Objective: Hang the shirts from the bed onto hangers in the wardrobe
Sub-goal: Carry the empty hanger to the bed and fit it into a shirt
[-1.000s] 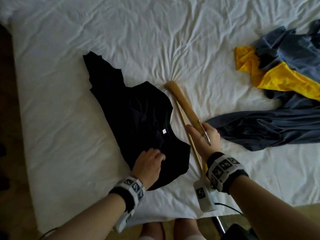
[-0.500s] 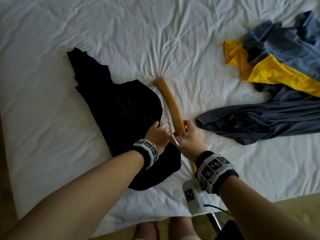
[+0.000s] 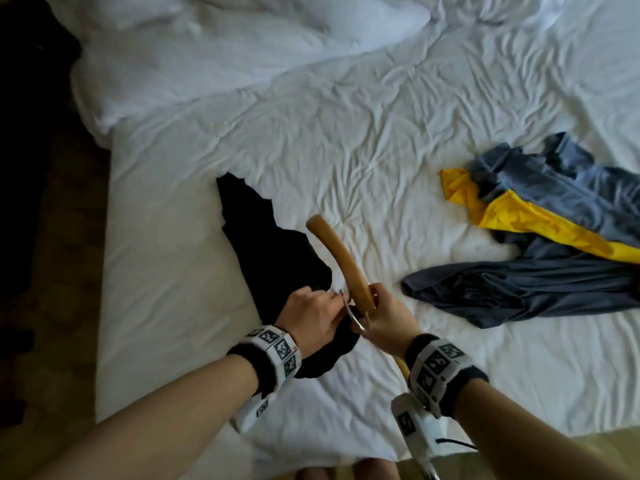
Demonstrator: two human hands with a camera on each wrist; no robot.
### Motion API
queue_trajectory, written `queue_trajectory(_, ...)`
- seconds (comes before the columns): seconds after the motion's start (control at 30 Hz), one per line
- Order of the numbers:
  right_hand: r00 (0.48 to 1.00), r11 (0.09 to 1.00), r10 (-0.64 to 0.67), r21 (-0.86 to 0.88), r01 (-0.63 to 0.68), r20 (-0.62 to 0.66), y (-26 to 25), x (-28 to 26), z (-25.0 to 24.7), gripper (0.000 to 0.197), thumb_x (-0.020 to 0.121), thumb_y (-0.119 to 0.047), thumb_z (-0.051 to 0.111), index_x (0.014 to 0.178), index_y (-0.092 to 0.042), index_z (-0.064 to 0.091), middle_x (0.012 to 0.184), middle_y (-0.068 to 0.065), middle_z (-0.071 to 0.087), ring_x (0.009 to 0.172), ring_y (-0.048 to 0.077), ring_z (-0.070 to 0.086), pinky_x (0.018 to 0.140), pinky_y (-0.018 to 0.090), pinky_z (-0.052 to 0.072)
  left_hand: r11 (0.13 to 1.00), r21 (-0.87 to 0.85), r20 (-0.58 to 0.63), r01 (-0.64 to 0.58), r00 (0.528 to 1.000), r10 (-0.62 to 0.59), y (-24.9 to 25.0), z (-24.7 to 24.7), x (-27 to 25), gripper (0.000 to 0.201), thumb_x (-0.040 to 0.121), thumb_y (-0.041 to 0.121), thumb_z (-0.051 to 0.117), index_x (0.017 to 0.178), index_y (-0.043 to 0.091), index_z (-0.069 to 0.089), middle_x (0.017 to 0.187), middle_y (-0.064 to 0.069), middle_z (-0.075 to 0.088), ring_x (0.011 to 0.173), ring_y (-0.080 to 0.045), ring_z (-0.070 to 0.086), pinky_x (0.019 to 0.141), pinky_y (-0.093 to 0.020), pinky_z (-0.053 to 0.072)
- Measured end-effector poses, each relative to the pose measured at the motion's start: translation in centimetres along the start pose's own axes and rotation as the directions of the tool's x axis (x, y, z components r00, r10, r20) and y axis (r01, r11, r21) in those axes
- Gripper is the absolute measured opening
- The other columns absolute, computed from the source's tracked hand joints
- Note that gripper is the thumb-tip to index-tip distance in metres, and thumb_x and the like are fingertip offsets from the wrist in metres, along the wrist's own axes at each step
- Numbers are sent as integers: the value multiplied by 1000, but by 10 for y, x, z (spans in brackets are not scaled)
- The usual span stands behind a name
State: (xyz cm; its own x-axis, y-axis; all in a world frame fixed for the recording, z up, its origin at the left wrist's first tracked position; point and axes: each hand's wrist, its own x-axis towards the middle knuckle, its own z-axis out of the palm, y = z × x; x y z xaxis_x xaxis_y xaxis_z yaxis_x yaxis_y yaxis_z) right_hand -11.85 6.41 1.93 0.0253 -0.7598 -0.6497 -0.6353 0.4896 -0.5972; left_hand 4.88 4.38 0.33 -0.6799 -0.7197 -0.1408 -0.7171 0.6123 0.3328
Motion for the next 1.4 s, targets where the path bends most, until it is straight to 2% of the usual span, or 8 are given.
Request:
queue_trajectory(0.1, 994, 995, -69, -80, 62, -84, -44, -17, -22, 36, 82, -41, 73, 99, -21, 50, 86, -3, 61, 76, 17, 59, 64, 30, 45, 999, -10, -144, 41, 989, -42, 3, -56, -4, 19, 83, 29, 52, 93, 21, 66, 61, 2, 61, 54, -18, 62, 47, -24, 43)
queue_trajectory(0.23, 971, 982, -165, -118, 146, -171, -116, -48, -67, 34, 82, -37, 73, 98, -22, 47, 88, -4, 57, 74, 14, 55, 64, 28, 43, 973, 200, -87, 117, 991, -101, 8, -155, -3, 26, 96, 28, 52, 121, 24, 57, 83, -2, 69, 74, -25, 68, 61, -34, 49)
queue_trajectory(0.4, 891, 937, -336, -199, 286, -303, -212, -105, -140, 35, 81, -43, 71, 93, -19, 50, 86, -1, 59, 79, 23, 58, 68, 32, 44, 859, 504, -178, 91, 984, 0, 20, -285, 4, 28, 95, 23, 50, 122, 19, 53, 86, -4, 71, 76, -30, 69, 67, -32, 38)
queue_trajectory(0.57, 771, 866, -496, -294, 404, -399, -289, -170, -206, 30, 82, -30, 72, 97, -14, 51, 80, -2, 53, 80, 25, 56, 59, 28, 38, 846, 514, -366, 140, 928, 69, 43, -384, -5, 21, 93, 23, 55, 114, 18, 58, 80, -3, 70, 68, -29, 68, 64, -33, 43)
queue_trajectory(0.73, 692, 826, -563, -327, 458, -452, -335, -224, -248, 26, 81, -21, 71, 99, -13, 54, 80, -2, 55, 76, 19, 56, 54, 25, 39, 858, 441, -422, 263, 904, -61, 48, -456, -24, 23, 95, 23, 47, 118, 22, 50, 99, -4, 67, 89, -31, 65, 65, -35, 44)
queue_trajectory(0.97, 686, 818, -567, -412, 402, -456, -335, -242, -259, 20, 81, -16, 66, 75, -17, 47, 72, -1, 53, 60, 11, 50, 47, 23, 34, 826, 501, -321, 259, 942, -101, 35, -467, -50, 30, 95, 28, 47, 125, 24, 45, 110, 0, 62, 98, -28, 63, 68, -33, 40)
queue_trajectory(1.27, 691, 833, -530, -452, 319, -491, -312, -234, -268, 23, 80, -13, 65, 73, -20, 45, 73, 0, 54, 64, 12, 51, 52, 25, 38, 854, 483, -245, 194, 966, -80, 17, -457, -82, 49, 96, 39, 46, 142, 37, 29, 104, -2, 66, 92, -25, 66, 80, -34, 51)
queue_trajectory(1.4, 703, 851, -494, -448, 273, -511, -304, -223, -263, 18, 77, -16, 65, 73, -19, 47, 76, 3, 58, 67, 17, 55, 57, 28, 44, 676, 737, -22, -5, 999, 32, 26, -453, -91, 49, 103, 39, 35, 149, 40, 19, 109, -3, 58, 93, -22, 59, 72, -28, 38)
